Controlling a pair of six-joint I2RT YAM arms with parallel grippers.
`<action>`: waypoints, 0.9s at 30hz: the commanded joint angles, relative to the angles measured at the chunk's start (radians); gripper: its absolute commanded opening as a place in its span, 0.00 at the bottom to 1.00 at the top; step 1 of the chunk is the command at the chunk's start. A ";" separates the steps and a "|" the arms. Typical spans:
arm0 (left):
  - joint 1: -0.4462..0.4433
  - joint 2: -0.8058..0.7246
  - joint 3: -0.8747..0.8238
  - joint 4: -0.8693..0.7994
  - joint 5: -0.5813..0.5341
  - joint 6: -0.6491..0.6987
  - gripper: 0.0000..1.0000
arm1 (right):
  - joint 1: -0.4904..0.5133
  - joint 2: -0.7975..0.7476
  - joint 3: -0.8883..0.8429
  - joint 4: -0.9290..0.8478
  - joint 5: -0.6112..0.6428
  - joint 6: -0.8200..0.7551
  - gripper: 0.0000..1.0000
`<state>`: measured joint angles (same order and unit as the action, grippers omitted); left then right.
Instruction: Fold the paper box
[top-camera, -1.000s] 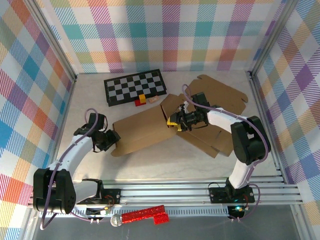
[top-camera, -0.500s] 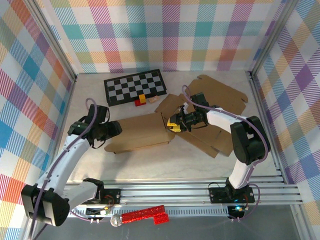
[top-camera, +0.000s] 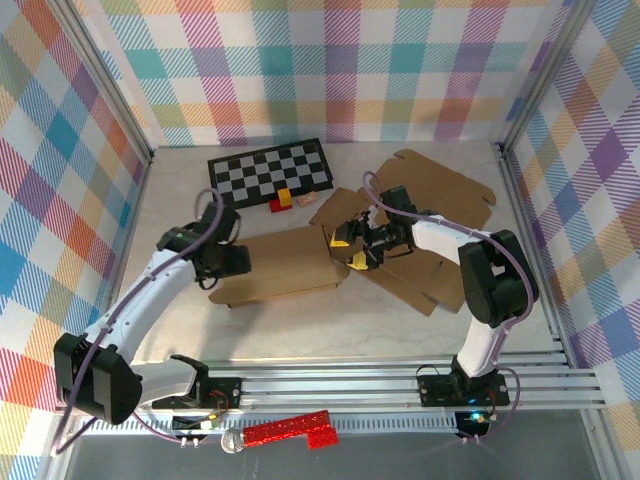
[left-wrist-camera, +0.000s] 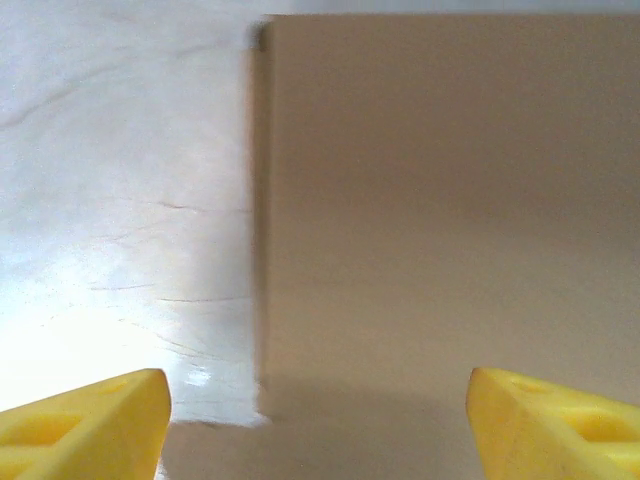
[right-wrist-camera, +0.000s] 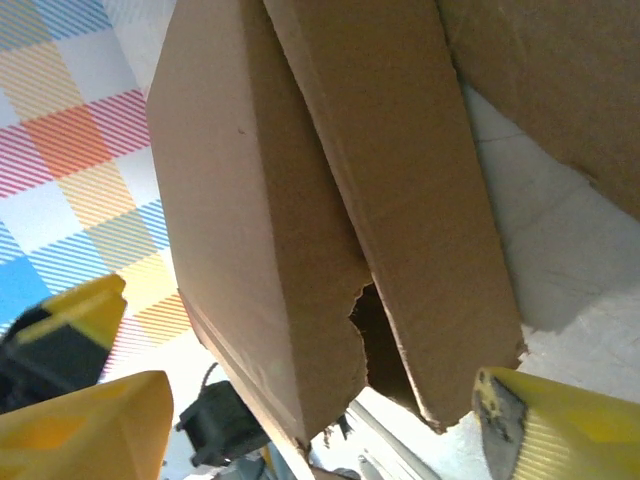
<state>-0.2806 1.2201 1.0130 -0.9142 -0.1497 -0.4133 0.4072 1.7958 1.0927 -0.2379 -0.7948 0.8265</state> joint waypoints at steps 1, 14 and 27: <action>0.152 0.017 -0.082 0.083 0.192 -0.045 0.78 | 0.007 -0.009 -0.041 0.110 -0.019 0.027 0.85; 0.241 0.095 -0.317 0.457 0.359 -0.097 0.56 | 0.008 0.116 -0.067 0.236 -0.081 0.058 0.90; 0.243 0.075 -0.424 0.512 0.387 -0.126 0.00 | 0.009 0.077 0.010 0.008 -0.029 -0.055 0.89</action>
<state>-0.0486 1.2915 0.6487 -0.3145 0.2775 -0.5327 0.4076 1.9102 1.0775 -0.1425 -0.8326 0.8215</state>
